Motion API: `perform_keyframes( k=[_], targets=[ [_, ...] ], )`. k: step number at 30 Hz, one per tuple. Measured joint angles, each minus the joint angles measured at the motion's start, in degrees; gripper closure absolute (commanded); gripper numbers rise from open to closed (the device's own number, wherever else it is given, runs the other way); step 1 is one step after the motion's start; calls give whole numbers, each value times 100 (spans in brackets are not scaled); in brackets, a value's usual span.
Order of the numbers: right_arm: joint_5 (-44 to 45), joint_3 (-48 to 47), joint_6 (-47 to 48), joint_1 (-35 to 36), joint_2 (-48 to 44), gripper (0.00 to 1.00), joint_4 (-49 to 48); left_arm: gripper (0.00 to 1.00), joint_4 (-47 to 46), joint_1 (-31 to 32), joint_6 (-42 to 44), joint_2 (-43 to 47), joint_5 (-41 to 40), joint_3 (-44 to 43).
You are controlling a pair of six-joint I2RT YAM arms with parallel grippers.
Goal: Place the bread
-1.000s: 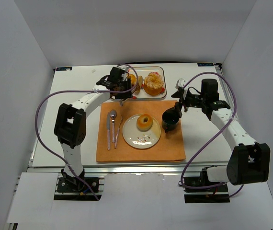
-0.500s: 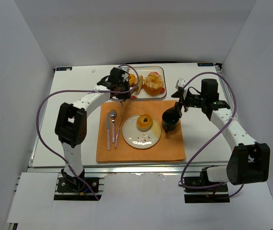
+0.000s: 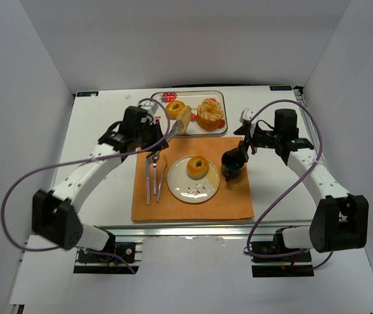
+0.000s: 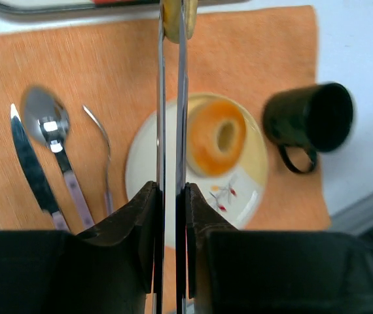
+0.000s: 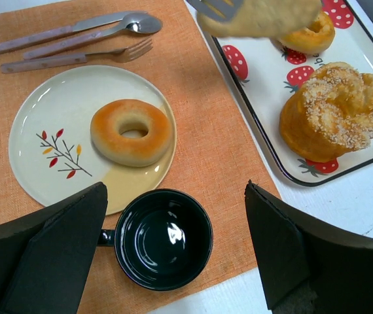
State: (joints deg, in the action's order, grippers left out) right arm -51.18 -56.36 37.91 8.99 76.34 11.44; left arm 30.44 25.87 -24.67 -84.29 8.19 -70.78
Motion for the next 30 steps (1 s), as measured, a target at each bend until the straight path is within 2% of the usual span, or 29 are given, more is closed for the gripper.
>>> perform_keyframes(
  k=[6, 10, 23, 27, 28, 30],
  targets=[
    [-37, 7, 2, 0, 9, 11, -2, 92, 640, 0, -535, 1690, 199, 885],
    [-90, 7, 2, 0, 70, 11, -4, 90, 1091, 0, -903, 2291, 345, 1287],
    [-149, 4, 44, 0, 140, 11, -2, 77, 1893, 98, -1414, 2627, 730, 1674],
    [-146, 4, 44, 0, 140, 11, -2, 69, 1950, 168, -1370, 2490, 813, 1674],
    [-146, 4, 44, 0, 140, 11, -2, 64, 1971, 179, -1346, 2446, 828, 1674],
    [-146, 0, 44, 0, 140, 11, 0, 61, 2020, 203, -1298, 2369, 855, 1674]
  ],
)
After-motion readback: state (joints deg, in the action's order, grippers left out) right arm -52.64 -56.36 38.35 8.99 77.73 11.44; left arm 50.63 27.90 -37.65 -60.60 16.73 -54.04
